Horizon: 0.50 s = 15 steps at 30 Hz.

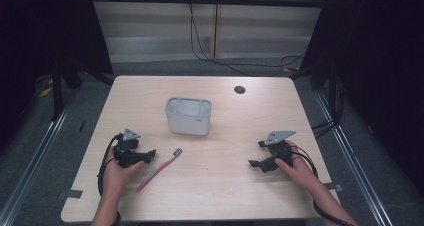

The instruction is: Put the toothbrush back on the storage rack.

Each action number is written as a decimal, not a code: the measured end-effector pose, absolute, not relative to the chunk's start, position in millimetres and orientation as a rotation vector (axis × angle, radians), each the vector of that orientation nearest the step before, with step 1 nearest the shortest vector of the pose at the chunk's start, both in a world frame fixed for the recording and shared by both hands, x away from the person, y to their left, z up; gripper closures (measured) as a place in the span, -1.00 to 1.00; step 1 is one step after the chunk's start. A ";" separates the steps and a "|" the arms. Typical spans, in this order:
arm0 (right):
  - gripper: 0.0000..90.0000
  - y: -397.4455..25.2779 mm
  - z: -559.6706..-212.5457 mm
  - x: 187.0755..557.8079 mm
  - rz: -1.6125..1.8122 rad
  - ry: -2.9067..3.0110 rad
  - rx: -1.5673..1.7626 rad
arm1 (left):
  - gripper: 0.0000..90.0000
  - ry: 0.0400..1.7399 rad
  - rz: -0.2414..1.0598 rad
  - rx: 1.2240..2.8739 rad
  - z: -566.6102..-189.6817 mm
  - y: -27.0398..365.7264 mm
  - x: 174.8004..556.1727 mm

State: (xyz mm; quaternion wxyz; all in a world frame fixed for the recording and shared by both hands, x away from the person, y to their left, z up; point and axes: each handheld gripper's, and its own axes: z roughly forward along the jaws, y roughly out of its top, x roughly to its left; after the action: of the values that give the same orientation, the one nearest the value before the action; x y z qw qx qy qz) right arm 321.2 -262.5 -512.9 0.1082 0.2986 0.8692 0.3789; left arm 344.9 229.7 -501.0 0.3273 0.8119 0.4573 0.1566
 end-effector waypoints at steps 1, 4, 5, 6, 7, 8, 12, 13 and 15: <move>-0.72 -262.5 -513.0 321.4 1.116 2.556 0.874 | -0.47 1.214 0.392 2.119 -499.5 228.8 345.1; -0.72 -262.5 -512.9 321.2 1.115 2.557 0.878 | -0.46 1.209 0.386 2.155 -490.8 228.1 345.7; -0.72 -262.4 -513.0 321.4 1.117 2.555 0.875 | -0.46 1.206 0.368 2.161 -484.7 226.5 345.8; -0.72 -262.4 -513.0 321.4 1.117 2.555 0.875 | -0.46 1.206 0.368 2.161 -484.7 226.5 345.8; -0.72 -262.5 -513.0 321.4 1.116 2.557 0.874 | -0.46 1.197 0.342 2.176 -480.6 224.4 346.0; -0.72 -262.5 -513.0 321.4 1.116 2.557 0.874 | -0.45 1.197 0.342 2.176 -480.6 224.4 346.0; -0.72 -262.5 -513.0 321.4 1.116 2.557 0.874 | -0.45 1.173 0.307 2.222 -476.5 217.7 346.3; -0.72 -262.5 -513.0 321.4 1.116 2.557 0.874 | -0.44 1.172 0.298 2.230 -475.4 215.8 346.4; -0.72 -262.5 -513.0 321.4 1.116 2.557 0.874 | -0.43 1.161 0.276 2.245 -473.3 212.1 346.8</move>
State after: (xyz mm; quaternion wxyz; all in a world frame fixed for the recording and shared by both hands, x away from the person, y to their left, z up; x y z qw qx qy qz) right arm 321.4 -262.5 -513.0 0.1089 0.2972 0.8693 0.3796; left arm 346.8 212.1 -473.3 0.2950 0.8437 0.4363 0.1035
